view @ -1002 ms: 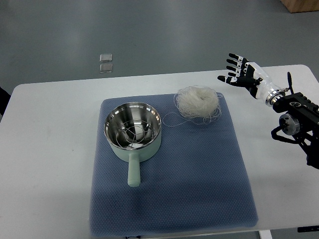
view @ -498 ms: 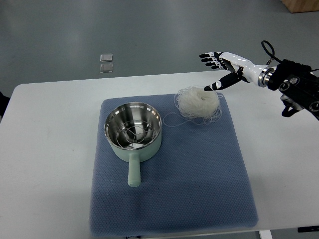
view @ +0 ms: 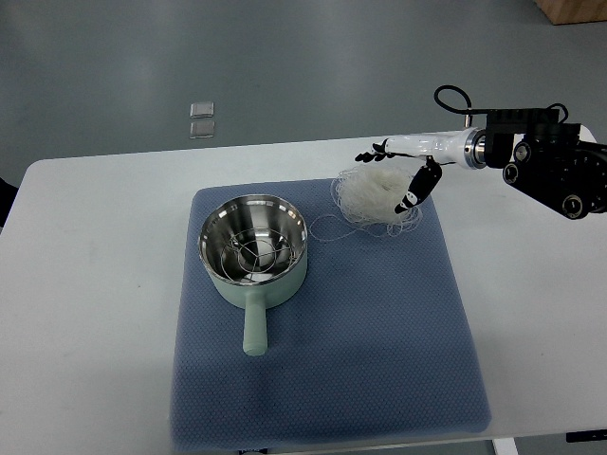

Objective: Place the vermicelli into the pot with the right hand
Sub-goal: 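Reach the right hand over the white vermicelli bundle and lower onto it, then close the right hand fingers around the vermicelli bundle, then lift the vermicelli with the right hand and carry it over the pot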

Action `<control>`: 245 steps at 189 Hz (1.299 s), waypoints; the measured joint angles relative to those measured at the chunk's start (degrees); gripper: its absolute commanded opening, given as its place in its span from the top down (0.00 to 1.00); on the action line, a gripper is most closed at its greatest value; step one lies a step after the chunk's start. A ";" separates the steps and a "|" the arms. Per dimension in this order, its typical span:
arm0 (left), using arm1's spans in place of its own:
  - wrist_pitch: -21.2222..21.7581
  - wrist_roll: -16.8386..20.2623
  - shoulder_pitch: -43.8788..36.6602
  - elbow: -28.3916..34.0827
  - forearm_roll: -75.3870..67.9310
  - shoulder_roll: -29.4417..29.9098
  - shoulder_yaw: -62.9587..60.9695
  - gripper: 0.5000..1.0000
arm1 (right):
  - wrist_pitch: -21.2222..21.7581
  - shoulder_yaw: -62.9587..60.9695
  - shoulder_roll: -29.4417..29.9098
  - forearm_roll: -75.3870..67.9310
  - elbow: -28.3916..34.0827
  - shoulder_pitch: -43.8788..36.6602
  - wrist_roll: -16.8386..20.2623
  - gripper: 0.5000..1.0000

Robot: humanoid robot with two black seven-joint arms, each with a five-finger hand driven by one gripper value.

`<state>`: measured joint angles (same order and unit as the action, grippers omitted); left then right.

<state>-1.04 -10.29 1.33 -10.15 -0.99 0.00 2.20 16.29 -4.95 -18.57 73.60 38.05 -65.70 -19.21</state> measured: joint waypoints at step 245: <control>0.02 -0.06 -0.02 0.04 -0.07 0.00 0.00 0.00 | -6.01 3.90 7.06 -3.22 -10.78 -4.27 5.22 1.00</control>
<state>-1.03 -10.35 1.31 -10.10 -1.06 0.00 2.19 10.28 -1.05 -11.51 70.38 27.26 -69.97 -13.99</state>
